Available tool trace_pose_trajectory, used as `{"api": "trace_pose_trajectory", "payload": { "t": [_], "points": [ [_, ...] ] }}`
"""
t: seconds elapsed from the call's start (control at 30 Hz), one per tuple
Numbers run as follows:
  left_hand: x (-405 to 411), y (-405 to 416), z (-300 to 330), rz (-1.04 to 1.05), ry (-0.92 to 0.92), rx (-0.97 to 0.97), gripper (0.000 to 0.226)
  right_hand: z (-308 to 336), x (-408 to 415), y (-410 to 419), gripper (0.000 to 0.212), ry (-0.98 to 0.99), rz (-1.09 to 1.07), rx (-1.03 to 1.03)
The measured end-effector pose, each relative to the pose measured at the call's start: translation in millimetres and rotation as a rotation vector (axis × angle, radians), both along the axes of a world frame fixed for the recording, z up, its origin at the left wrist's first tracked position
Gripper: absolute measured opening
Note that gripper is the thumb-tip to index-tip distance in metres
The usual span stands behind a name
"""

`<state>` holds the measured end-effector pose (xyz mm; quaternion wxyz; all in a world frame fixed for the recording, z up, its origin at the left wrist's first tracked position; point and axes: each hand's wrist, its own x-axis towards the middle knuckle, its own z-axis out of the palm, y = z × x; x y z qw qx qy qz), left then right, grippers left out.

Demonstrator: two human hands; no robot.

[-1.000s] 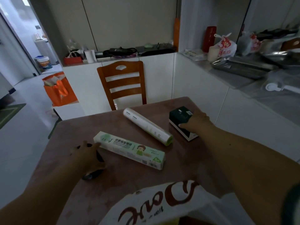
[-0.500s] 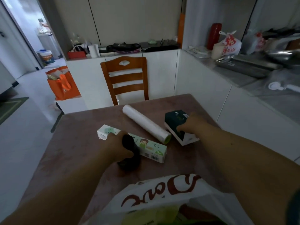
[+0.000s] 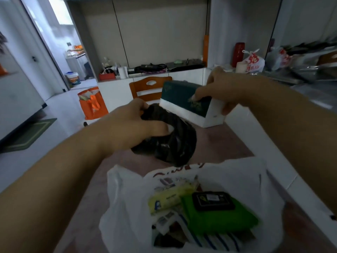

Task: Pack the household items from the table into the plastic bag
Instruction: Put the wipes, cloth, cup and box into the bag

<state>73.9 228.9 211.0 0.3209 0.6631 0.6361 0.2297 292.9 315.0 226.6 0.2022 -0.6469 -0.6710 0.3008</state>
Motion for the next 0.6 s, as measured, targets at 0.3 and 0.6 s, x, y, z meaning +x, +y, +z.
{"api": "trace_pose_trajectory", "payload": {
  "t": [0.3, 0.6],
  "points": [
    [44.2, -97.9, -111.4, -0.009, 0.593, 0.262, 0.060, -59.6, 18.4, -150.8, 0.049, 0.291, -0.003, -0.084],
    [8.2, -120.5, -114.1, 0.428, 0.592, 0.531, 0.086, -153.0, 4.7, -164.9, 0.057, 0.404, -0.087, -0.351]
  ]
}}
